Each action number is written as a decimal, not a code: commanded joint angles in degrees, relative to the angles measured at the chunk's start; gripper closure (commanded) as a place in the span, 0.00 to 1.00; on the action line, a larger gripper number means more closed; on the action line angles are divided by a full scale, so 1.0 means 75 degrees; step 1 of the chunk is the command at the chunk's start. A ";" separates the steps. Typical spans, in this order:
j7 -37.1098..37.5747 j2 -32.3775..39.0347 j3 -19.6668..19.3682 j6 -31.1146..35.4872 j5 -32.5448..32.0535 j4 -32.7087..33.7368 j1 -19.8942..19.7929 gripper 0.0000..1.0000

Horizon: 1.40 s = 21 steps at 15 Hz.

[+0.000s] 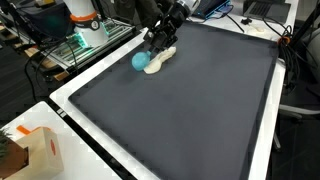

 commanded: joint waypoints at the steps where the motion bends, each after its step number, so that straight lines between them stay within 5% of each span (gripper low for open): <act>1: -0.0367 0.0135 -0.0111 0.0087 -0.0237 -0.0001 0.0098 0.75; 11: -0.1974 -0.0185 -0.0062 0.0380 -0.0428 -0.0175 0.0034 0.75; 21: -0.4171 -0.1707 -0.0004 0.2134 -0.0061 -0.0830 -0.0228 0.75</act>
